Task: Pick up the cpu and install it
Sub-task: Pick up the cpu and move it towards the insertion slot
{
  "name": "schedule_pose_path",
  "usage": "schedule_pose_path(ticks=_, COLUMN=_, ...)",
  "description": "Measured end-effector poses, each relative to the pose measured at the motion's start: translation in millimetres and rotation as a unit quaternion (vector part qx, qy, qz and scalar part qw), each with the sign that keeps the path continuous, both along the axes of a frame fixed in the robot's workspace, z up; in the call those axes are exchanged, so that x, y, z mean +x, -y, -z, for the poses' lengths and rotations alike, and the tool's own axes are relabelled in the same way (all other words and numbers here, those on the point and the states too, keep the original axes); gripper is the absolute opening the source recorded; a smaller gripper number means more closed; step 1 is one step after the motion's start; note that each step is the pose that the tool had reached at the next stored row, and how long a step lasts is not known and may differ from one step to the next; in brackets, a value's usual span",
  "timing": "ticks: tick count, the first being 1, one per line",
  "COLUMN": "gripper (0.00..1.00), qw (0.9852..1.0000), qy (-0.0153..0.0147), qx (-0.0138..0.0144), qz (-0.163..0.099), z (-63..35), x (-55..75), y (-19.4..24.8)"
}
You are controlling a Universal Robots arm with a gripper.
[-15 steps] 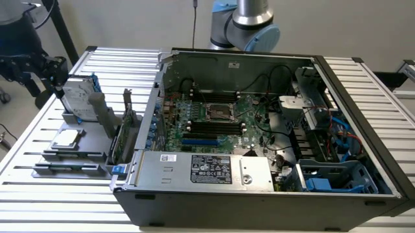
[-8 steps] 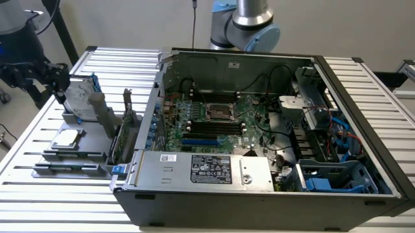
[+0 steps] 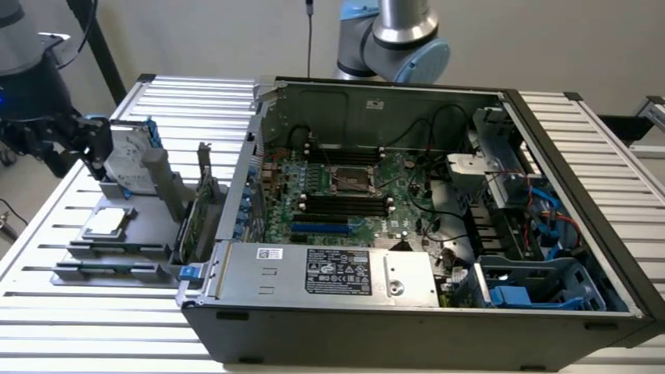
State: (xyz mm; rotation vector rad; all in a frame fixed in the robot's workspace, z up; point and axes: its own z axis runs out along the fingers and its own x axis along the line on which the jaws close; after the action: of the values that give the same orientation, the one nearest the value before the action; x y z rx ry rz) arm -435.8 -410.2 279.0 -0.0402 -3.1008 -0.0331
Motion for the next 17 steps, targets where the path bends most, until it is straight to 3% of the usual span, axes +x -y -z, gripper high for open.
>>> schedule_pose_path(ticks=17, gripper=0.60, qw=1.0000, qy=-0.0002, qx=-0.0002, qz=-0.004, z=30.7, x=4.0, y=2.4)
